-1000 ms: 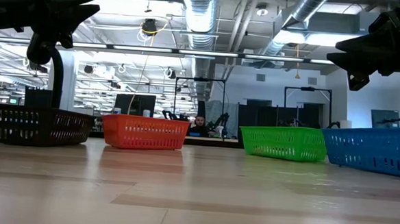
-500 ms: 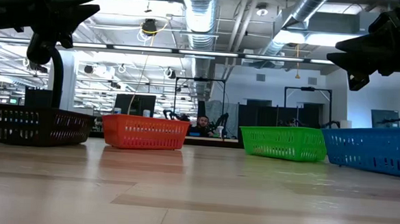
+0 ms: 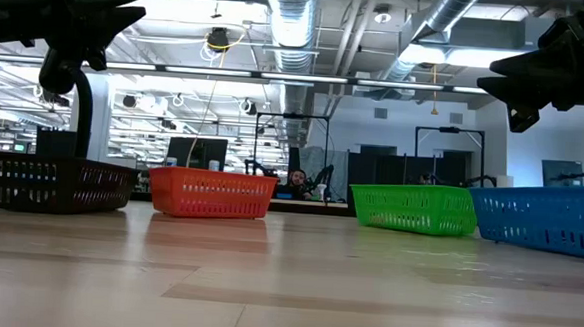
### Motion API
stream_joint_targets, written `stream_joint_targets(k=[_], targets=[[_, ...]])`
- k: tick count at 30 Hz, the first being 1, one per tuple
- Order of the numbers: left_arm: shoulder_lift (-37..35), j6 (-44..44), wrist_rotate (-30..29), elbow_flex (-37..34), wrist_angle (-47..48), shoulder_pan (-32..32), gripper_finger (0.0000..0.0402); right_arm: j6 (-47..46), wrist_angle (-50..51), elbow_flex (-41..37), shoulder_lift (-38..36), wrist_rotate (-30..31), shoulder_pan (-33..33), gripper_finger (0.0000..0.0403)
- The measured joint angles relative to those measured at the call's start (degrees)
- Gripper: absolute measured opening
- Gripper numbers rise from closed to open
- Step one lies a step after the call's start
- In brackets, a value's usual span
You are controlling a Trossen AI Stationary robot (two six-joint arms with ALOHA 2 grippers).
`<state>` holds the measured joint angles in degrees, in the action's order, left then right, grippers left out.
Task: Pick & Place Markers
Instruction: Return to Home Position
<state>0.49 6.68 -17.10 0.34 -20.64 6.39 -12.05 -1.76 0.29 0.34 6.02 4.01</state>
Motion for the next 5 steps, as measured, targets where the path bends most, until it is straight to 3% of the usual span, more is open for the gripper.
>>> stream_joint_targets(k=[5], targets=[[0.00,0.00,0.00,0.00,-0.01,0.00,0.0116,0.00,0.02,-0.02,0.00,0.00,0.01,0.0134]])
